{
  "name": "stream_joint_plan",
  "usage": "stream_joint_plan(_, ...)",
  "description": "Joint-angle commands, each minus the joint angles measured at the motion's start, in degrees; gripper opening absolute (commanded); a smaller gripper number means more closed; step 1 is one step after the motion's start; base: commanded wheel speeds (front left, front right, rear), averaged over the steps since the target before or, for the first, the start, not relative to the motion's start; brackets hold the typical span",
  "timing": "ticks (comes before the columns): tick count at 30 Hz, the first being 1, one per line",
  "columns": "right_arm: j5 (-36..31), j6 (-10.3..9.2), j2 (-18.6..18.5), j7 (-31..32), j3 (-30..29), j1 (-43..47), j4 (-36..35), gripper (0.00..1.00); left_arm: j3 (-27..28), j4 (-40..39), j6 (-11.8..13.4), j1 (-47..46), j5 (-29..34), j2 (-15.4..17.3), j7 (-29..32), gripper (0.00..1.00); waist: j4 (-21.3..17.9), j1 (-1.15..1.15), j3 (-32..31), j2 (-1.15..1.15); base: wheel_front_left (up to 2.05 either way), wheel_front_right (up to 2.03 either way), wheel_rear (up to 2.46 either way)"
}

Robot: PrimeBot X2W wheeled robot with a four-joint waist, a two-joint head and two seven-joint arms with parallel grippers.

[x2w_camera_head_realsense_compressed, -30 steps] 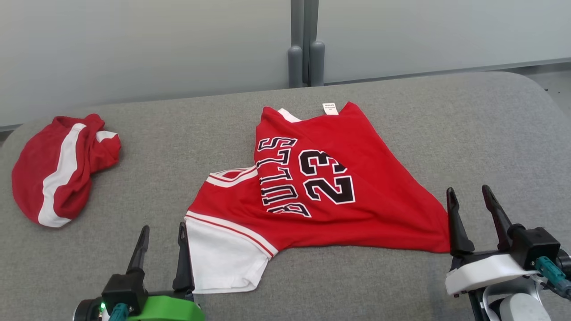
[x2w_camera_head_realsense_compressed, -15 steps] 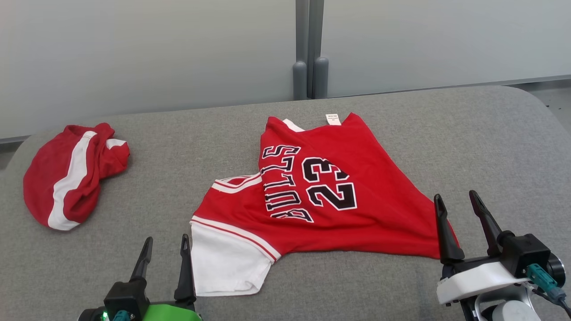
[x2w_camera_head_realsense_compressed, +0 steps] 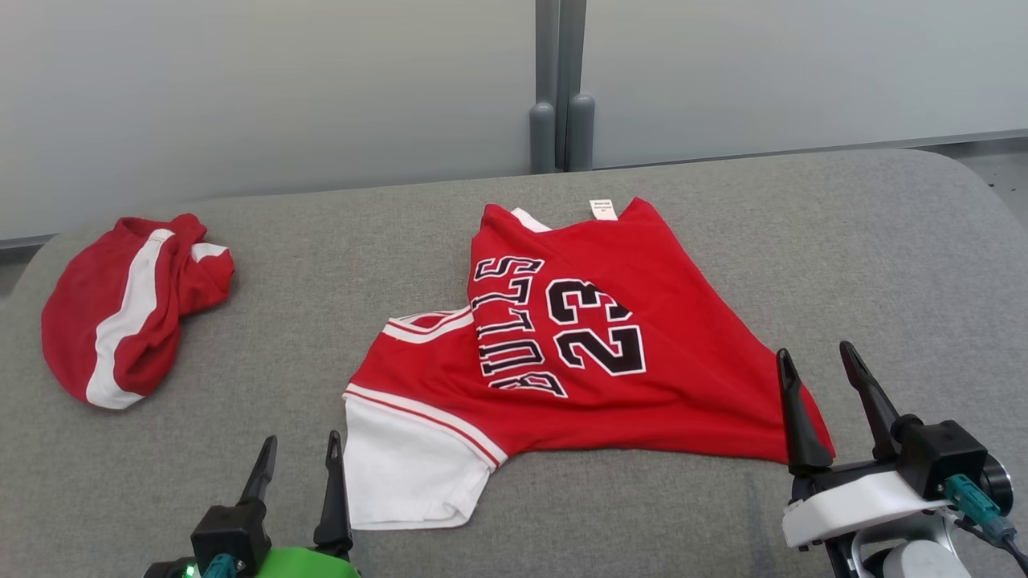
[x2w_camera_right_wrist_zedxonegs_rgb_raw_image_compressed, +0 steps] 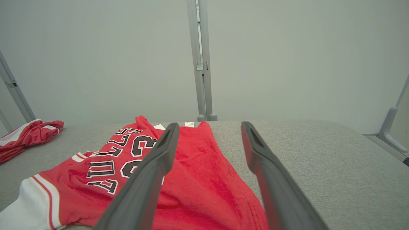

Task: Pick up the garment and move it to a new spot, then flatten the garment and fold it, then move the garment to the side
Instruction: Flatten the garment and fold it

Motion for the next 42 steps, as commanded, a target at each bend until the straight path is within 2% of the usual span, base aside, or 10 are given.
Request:
stream_joint_plan(1, 0.23, -0.03, -0.22, -0.24, -0.02, -0.35, -0.11, 1.00, -0.08, 0.16, 0.32, 0.19, -0.12, 0.61, 0.35, 1.00, 0.11, 0.00, 0.12, 0.34, 0.00, 0.00, 0.00)
stream_joint_plan(8, 0.16, -0.02, -0.22, -0.28, -0.34, -0.44, 0.06, 1.00, -1.02, 0.61, -0.21, 0.06, -0.48, 1.43, 4.41, 1.00, 0.56, 0.00, 0.72, 0.34, 0.00, 0.00, 0.00)
stream_joint_plan(18, 0.27, -0.03, -0.23, -0.25, -0.09, -1.24, 0.49, 1.00, -2.51, 4.91, -1.79, -0.63, -2.85, 2.98, 16.06, 1.00, -0.26, 0.00, 2.37, 0.34, 0.00, 0.00, 0.00)
stream_joint_plan(30, 0.13, -0.03, -0.21, -0.52, -0.53, -2.46, 0.74, 1.00, -1.20, 12.93, -1.49, -4.94, -5.92, 2.53, 18.67, 1.00, -3.34, 0.00, 4.88, 0.34, 0.00, 0.00, 0.00)
stream_joint_plan(33, 0.18, -0.03, -0.22, -0.55, -0.41, -2.50, 0.84, 1.00, -1.23, 14.68, -0.96, -5.48, -5.59, 2.87, 19.63, 0.84, -3.83, 0.00, 5.16, 0.34, 0.00, 0.00, 0.00)
stream_joint_plan(34, 0.18, -0.03, -0.22, -0.55, -0.41, -2.50, 0.84, 1.00, -1.23, 14.68, -0.96, -5.48, -5.59, 2.87, 19.63, 0.84, -3.83, 0.00, 5.16, 0.34, 0.00, 0.00, 0.00)
stream_joint_plan(35, 0.23, -0.02, -0.22, -0.57, -0.38, -2.52, 0.84, 1.00, -1.33, 15.15, -0.85, -5.61, -5.58, 2.91, 19.98, 0.73, -3.97, 0.00, 5.21, 0.34, 0.00, 0.00, 0.00)
stream_joint_plan(36, 0.28, -0.02, -0.22, -0.59, -0.38, -2.56, 0.85, 1.00, -1.38, 15.55, -0.84, -5.75, -5.67, 2.91, 20.13, 0.53, -4.08, 0.00, 5.24, 0.34, 0.00, 0.00, 0.00)
stream_joint_plan(40, 0.20, -0.02, -0.22, -0.66, -0.46, -2.59, 1.00, 1.00, -2.45, 16.63, -1.33, -5.94, -5.68, 2.68, 21.20, 0.07, -4.29, 0.00, 5.14, 0.34, 0.00, 0.00, 0.00)
stream_joint_plan(42, 0.11, -0.02, -0.21, -0.60, -0.55, -2.44, 1.07, 1.00, -2.83, 16.41, -1.62, -6.06, -5.81, 2.50, 21.10, 0.00, -4.27, 0.00, 4.95, 0.34, 0.00, 0.00, 0.00)
